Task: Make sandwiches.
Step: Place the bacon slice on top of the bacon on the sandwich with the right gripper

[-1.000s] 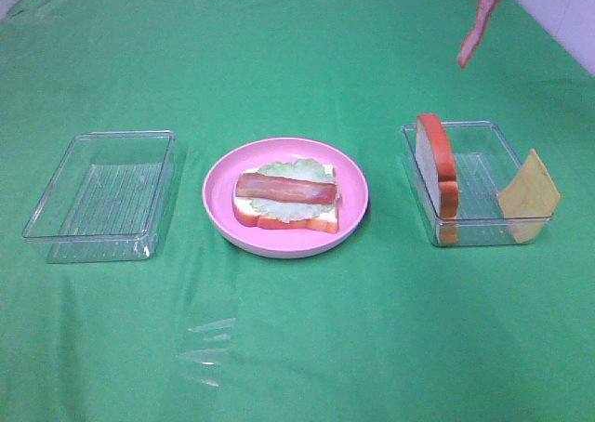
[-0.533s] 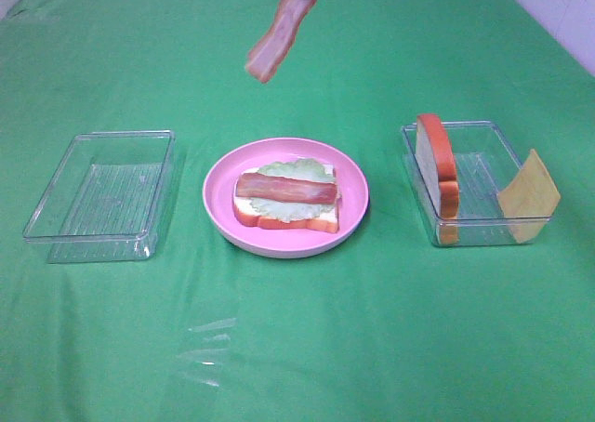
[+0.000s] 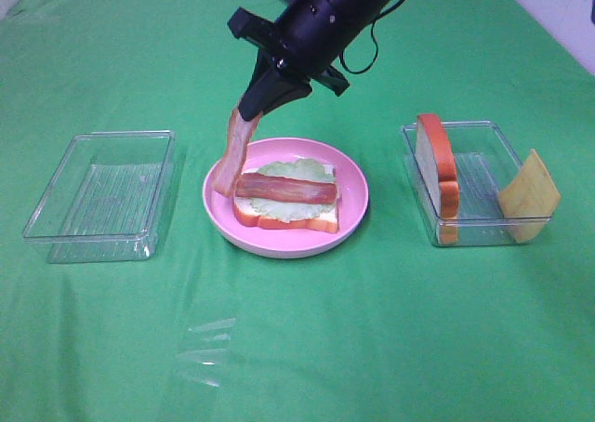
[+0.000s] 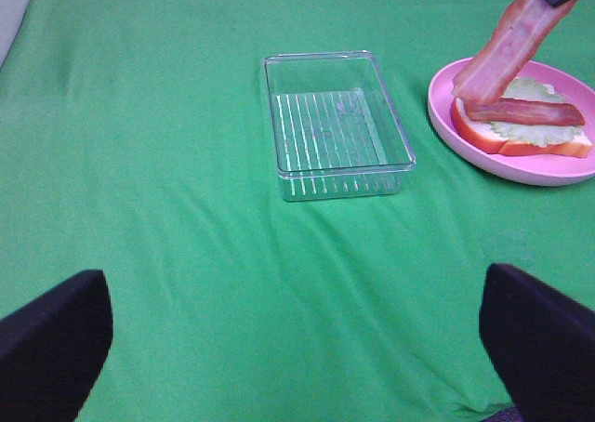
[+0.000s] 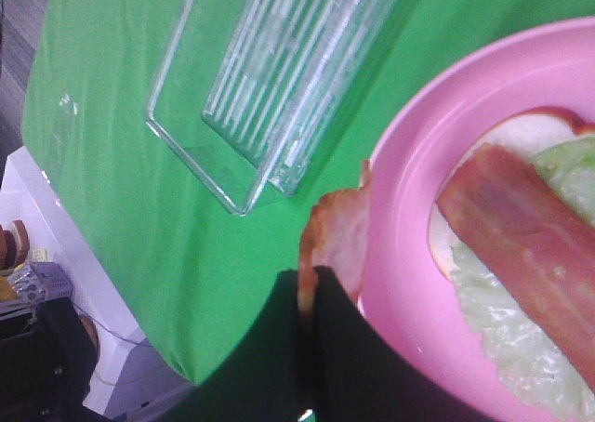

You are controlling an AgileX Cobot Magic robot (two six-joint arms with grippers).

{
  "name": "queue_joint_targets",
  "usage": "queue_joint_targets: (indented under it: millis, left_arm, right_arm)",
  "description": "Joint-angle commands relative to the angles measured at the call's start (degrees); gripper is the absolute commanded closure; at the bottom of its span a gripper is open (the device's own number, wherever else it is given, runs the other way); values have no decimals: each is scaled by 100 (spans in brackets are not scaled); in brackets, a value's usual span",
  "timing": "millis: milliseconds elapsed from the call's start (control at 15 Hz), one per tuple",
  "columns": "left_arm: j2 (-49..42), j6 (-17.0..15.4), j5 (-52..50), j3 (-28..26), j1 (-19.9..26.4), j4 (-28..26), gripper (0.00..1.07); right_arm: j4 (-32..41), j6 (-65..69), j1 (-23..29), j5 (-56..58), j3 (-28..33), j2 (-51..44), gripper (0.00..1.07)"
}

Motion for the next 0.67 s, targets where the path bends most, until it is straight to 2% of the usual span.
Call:
queue_joint_targets:
  millis: [67,533,667]
  left_arm:
    - [-109,-11,-52,11,-11,-17,6]
    - [-109,-11,-52,11,-11,-17,6]
    - [-109,-11,-52,11,-11,-17,6]
  right_arm:
    - [-46,-80,-23,74,-23,298,107]
    - [-2269,246,-29,-160,-34,327,107]
    - [-2326,241,-29,-160,-34,327,107]
